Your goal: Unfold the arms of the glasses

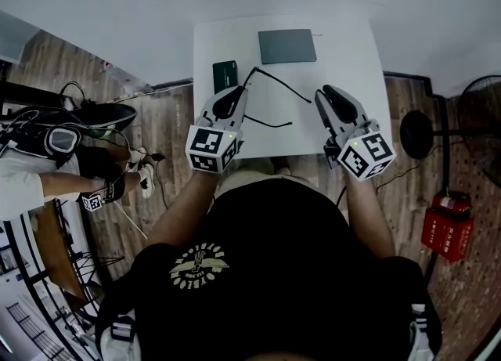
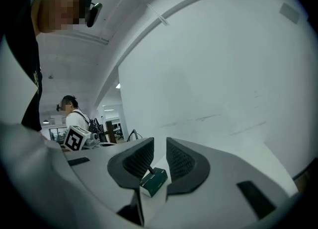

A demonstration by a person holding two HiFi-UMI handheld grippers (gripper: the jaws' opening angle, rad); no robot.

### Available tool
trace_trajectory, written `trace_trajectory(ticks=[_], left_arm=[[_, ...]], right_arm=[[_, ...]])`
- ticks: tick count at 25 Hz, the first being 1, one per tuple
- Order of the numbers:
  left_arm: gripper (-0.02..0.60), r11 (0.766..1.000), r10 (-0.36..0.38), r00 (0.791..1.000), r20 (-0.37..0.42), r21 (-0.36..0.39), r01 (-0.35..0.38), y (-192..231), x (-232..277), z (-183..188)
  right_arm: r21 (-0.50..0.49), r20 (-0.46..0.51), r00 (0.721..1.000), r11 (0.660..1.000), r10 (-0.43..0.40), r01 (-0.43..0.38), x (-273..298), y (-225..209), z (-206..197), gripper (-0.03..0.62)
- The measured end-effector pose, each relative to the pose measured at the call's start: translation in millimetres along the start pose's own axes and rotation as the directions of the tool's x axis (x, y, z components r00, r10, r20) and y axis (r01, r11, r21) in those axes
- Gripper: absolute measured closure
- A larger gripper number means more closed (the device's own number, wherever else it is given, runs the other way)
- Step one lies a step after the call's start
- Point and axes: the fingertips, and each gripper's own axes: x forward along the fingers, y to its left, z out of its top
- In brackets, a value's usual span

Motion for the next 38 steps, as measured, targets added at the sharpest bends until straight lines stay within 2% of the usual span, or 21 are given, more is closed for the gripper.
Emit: trace_trajectory(ticks=[6, 12, 17, 23, 32, 38], left_arm=[[0.560, 0.994, 0.094, 0.985, 0.144, -0.078, -0.083, 21.0, -16.3, 30.3], [0.560, 0.992, 0.124, 0.956, 0.267, -0.065, -0.110, 17.9, -48.6, 86.1], [0.560, 0.992, 0.128, 0.932, 0.340, -0.026, -0.127, 12.9, -57.4, 115.1], [0.560, 0.988, 0.141, 0.917, 0.373, 0.000, -0.152, 12.8, -77.3, 134.8], [0.560, 0.986, 0.151, 0.914, 0.376, 0.009, -0.166, -4.9, -76.6, 128.9], [0.560, 0.986, 0.148, 0.922, 0.359, 0.017, -0.165, -7.8, -71.6, 123.7]], right_arm=[[-0.114, 0.066, 0.994, 0.989, -0.084, 0.091, -15.5, -9.0, 18.5, 0.592], [-0.244, 0.102, 0.988, 0.960, -0.115, 0.137, -36.4, 9.2, 49.9, 0.594], [-0.253, 0.149, 0.982, 0.956, -0.113, 0.148, -45.6, 7.2, 70.8, 0.594], [-0.269, 0.173, 0.978, 0.949, -0.118, 0.162, -54.1, 17.6, 89.6, 0.594], [-0.263, 0.171, 0.978, 0.950, -0.123, 0.165, -73.1, 7.6, 82.4, 0.594], [-0.265, 0.176, 0.976, 0.949, -0.127, 0.172, -74.4, 2.2, 81.0, 0.594]])
